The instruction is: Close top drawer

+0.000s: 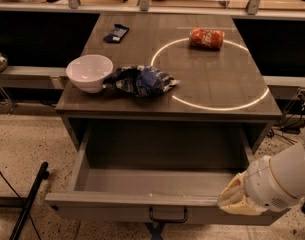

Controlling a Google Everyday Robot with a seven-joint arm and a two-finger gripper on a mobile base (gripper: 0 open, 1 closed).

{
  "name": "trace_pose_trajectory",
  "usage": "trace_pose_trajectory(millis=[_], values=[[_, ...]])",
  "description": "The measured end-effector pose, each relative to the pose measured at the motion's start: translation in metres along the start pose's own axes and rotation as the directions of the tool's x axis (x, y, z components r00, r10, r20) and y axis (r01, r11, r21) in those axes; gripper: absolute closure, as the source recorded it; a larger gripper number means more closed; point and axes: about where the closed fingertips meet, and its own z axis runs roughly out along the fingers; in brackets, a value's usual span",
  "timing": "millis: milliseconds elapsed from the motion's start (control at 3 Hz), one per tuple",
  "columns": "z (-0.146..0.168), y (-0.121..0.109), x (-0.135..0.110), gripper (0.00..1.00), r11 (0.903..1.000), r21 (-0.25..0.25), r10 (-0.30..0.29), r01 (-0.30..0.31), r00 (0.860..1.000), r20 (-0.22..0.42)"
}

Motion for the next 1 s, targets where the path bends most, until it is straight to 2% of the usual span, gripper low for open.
trace_pose_trajectory(millis=[333,667,1000], values=[[0.018,0.024,0.017,1.0,0.9999,-0.01,-0.006,0.005,1.0,-0.018],[0.022,0.025,0.017,1.0,0.9998,-0.013,-0.012,0.012,0.999,-0.031],[0.049,0.037,0.022,1.0,0.9978,-0.036,-0.057,0.056,0.997,-0.042]])
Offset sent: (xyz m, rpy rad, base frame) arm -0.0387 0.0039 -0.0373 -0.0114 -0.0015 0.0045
